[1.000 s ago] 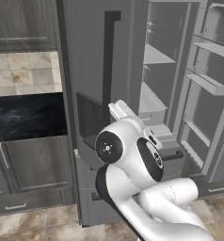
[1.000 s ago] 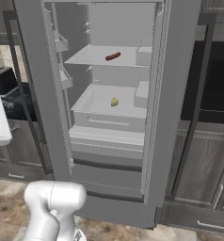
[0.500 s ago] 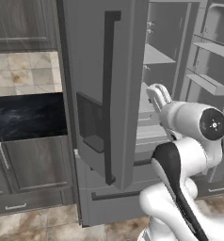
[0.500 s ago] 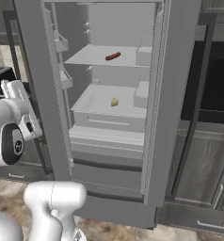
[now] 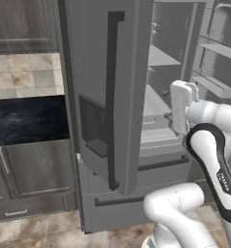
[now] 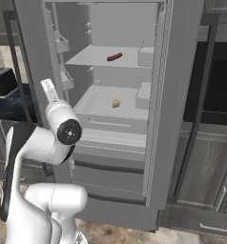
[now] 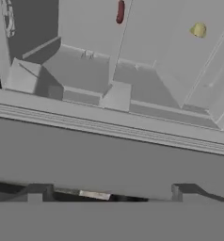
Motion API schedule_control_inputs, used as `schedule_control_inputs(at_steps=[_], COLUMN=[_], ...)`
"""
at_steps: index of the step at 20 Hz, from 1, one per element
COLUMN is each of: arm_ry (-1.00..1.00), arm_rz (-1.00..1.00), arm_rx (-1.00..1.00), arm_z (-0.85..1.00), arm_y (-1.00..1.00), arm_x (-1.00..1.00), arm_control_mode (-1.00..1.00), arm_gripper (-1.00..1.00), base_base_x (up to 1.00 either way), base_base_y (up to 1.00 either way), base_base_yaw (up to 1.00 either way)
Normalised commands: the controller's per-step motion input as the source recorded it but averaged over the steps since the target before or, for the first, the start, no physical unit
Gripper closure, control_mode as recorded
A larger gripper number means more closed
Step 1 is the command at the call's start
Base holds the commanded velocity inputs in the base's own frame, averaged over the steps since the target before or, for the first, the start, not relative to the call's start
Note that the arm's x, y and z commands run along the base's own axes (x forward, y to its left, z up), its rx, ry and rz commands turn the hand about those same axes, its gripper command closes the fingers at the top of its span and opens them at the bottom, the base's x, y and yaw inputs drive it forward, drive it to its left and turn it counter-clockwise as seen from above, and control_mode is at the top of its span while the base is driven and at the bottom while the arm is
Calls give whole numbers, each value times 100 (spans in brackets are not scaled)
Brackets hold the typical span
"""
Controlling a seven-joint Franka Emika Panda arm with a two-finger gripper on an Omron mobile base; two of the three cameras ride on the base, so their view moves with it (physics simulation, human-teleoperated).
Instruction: Retrieve the sausage and cheese from the fridge and place them on the cutting board on the counter.
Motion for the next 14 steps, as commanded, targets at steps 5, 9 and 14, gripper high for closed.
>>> schedule_control_inputs(at_steps=[5, 9, 14], arm_ry=[-10, 0, 2], arm_rz=[8, 7, 8], arm_rx=[5, 13, 12], arm_z=[-16, 0, 5], arm_y=[0, -10, -21], arm_x=[63, 53, 45], arm_control_mode=[-100, -100, -100], arm_gripper=[-100, -100, -100], base_base_x=[0, 0, 0], base_base_y=[0, 0, 0], base_base_yaw=[0, 0, 0])
